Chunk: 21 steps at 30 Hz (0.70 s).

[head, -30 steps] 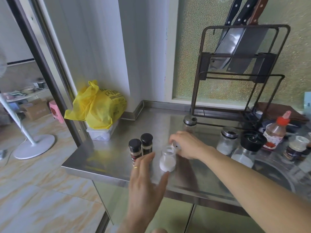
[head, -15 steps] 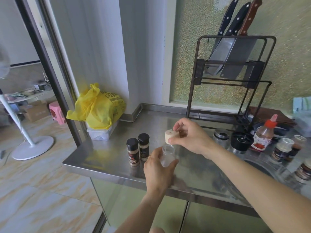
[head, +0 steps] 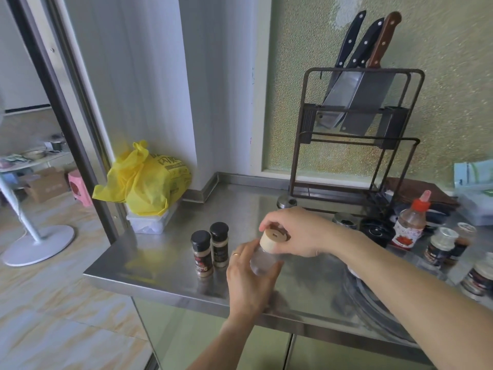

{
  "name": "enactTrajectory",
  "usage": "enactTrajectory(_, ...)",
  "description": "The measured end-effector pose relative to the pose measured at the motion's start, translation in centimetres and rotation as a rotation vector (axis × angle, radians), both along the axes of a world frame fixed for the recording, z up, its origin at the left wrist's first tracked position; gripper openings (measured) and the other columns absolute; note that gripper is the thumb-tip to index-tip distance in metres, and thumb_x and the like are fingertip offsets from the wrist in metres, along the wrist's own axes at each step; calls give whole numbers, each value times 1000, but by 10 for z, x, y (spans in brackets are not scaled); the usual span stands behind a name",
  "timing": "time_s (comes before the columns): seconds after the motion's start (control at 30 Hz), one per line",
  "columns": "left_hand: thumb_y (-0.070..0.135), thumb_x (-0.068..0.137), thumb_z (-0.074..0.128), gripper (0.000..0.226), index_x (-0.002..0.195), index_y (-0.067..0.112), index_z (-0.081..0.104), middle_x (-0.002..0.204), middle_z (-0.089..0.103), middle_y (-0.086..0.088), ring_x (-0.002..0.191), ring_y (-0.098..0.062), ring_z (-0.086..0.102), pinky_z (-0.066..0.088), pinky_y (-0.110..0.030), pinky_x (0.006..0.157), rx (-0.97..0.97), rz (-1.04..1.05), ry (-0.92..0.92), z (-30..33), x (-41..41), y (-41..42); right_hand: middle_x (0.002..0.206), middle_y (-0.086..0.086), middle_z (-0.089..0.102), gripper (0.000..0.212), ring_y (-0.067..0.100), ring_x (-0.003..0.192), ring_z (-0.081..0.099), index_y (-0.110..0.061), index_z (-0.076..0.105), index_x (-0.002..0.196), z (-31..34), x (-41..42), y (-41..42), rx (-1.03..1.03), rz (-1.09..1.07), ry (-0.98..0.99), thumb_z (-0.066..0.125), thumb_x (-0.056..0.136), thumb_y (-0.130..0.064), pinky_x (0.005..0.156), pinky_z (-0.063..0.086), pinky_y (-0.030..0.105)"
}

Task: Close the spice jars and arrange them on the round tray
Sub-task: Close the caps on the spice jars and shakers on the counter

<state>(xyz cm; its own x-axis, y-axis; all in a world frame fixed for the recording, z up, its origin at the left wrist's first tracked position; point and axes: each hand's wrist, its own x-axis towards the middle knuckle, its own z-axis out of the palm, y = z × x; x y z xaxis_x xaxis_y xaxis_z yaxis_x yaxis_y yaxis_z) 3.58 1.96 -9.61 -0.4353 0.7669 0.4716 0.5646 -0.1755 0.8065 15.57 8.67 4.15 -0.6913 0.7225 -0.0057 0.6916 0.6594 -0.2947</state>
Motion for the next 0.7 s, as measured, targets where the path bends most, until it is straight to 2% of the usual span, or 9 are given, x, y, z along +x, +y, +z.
enactTrajectory(0.13, 39, 70, 87, 52, 117, 26, 70, 105, 66, 15, 97, -7, 62, 52, -26, 84, 7, -11, 20, -4, 1, 1, 106, -6, 67, 42, 15, 90, 56, -27, 64, 125, 10, -7, 2, 37, 35, -178, 73, 85, -28, 79, 49, 32)
enactTrajectory(0.2, 38, 71, 88, 53, 119, 25, 69, 106, 62, 18, 98, -7, 60, 49, -23, 84, 23, -15, 32, -4, 0, 2, 111, -5, 68, 38, 17, 95, 60, -29, 64, 120, 9, -9, 4, 55, 81, -217, 70, 84, -18, 86, 53, 39)
enactTrajectory(0.33, 37, 72, 88, 53, 120, 22, 69, 104, 59, 18, 97, -9, 60, 44, -15, 83, 28, -45, 65, -6, -3, 2, 107, -10, 65, 45, 13, 94, 57, -33, 66, 110, 10, -8, 4, 17, 106, -210, 63, 80, 0, 85, 53, 38)
enactTrajectory(0.37, 37, 73, 87, 53, 120, 23, 68, 105, 60, 18, 98, -8, 59, 42, -11, 84, 29, -58, 66, -6, -3, 2, 102, -10, 65, 40, 13, 91, 57, -31, 66, 110, 10, -7, 4, 12, 96, -202, 66, 81, -4, 82, 53, 36)
enactTrajectory(0.43, 38, 75, 85, 50, 120, 26, 68, 108, 63, 17, 100, -5, 59, 41, -8, 85, 30, -74, 68, -7, -4, 2, 92, -3, 66, 22, 19, 86, 58, -22, 69, 104, 10, -10, 2, 72, 14, -213, 71, 83, -29, 72, 50, 35)
enactTrajectory(0.53, 39, 75, 85, 45, 114, 24, 67, 105, 63, 14, 97, -8, 61, 48, -21, 83, 37, -63, 72, -8, -3, 1, 93, 13, 68, 55, 32, 91, 63, -14, 70, 94, 5, -13, 0, 199, -107, -265, 58, 84, -66, 67, 48, 37)
enactTrajectory(0.57, 39, 76, 85, 44, 113, 24, 67, 103, 62, 16, 95, -9, 60, 48, -23, 82, 43, -58, 79, -9, -2, 2, 97, 11, 68, 57, 30, 92, 62, -16, 69, 100, 5, -13, -1, 192, -113, -249, 59, 81, -69, 69, 49, 37)
enactTrajectory(0.63, 39, 77, 84, 45, 116, 26, 65, 104, 60, 17, 96, -8, 59, 47, -22, 83, 51, -68, 94, -12, -3, 5, 103, 0, 66, 54, 22, 93, 57, -28, 62, 120, 7, -10, -1, 61, -75, -208, 71, 76, -58, 76, 51, 36)
enactTrajectory(0.7, 41, 79, 82, 47, 119, 26, 64, 107, 61, 16, 99, -7, 58, 45, -19, 86, 49, -84, 104, -12, -2, 4, 98, -2, 66, 43, 21, 90, 57, -27, 63, 117, 11, -11, -2, 40, -51, -239, 71, 77, -42, 74, 52, 36)
